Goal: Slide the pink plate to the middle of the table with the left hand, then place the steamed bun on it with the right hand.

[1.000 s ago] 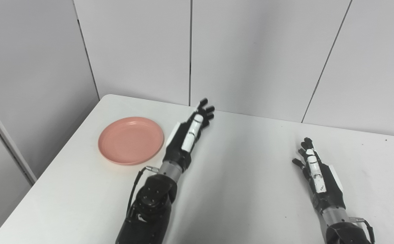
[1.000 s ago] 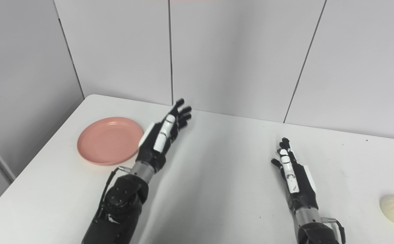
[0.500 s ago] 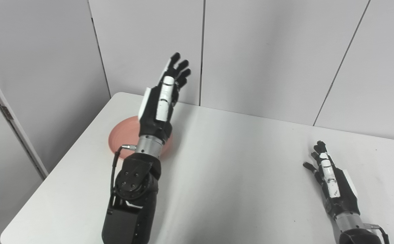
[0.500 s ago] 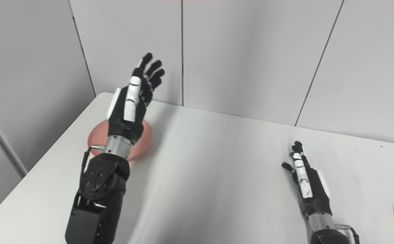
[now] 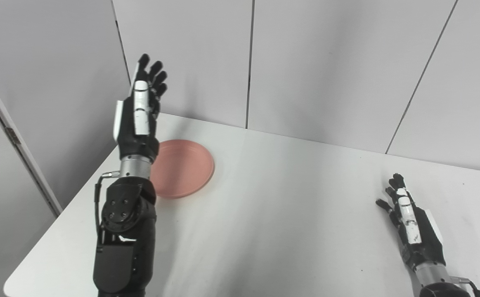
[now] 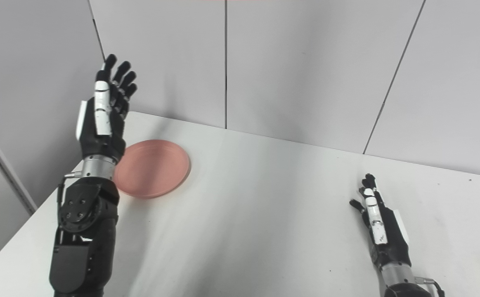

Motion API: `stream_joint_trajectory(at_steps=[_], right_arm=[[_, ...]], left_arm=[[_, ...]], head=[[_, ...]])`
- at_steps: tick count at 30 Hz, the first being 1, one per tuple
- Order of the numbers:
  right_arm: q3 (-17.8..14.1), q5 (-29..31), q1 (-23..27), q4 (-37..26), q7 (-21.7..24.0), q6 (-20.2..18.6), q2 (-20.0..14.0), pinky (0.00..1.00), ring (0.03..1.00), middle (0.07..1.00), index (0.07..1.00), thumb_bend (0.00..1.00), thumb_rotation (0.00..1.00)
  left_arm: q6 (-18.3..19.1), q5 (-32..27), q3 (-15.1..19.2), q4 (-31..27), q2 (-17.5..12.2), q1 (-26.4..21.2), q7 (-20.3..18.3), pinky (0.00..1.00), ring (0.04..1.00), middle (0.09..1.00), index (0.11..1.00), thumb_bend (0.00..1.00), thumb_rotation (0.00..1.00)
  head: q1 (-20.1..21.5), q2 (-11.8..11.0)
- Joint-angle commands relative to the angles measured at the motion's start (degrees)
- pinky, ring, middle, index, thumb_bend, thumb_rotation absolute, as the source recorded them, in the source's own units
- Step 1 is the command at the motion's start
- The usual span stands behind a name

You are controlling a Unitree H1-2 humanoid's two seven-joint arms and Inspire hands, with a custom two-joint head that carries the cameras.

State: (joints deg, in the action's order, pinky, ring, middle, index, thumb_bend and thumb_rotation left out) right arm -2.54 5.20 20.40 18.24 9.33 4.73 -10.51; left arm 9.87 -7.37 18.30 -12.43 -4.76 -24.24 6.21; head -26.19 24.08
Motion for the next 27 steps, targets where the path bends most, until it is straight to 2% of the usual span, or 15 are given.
stream_joint_trajectory(at_steps=[1, 14, 27], right_arm=[[-0.33, -0.18, -0.86, -0.43, -0.20, -1.42, -0.84, 1.00, 1.000, 1.000, 1.000, 0.07, 1.00], [-0.18, -0.12, -1.17, -0.94, 0.03, -1.62, -0.97, 1.00, 1.000, 1.000, 1.000, 0.06, 1.00], [-0.19, 0.63, -1.66, -3.40, 0.17, -3.24, -0.70, 1.00, 1.000, 1.000, 1.000, 0.05, 1.00]], left_arm=[[-3.20, -0.97, 1.06, 0.05, -1.83, -2.24, 0.85, 0.94, 0.929, 0.927, 0.929, 0.57, 1.00], [-8.27, -7.13, 7.84, 9.42, -6.61, -2.00, 0.84, 0.94, 0.919, 0.912, 0.920, 0.59, 1.00], [-7.81, -12.89, 9.55, 18.37, -10.09, -2.25, -0.34, 0.94, 0.903, 0.897, 0.915, 0.57, 1.00]], head=[[-0.14, 0.03], [-0.53, -0.24], [-0.66, 0.59]])
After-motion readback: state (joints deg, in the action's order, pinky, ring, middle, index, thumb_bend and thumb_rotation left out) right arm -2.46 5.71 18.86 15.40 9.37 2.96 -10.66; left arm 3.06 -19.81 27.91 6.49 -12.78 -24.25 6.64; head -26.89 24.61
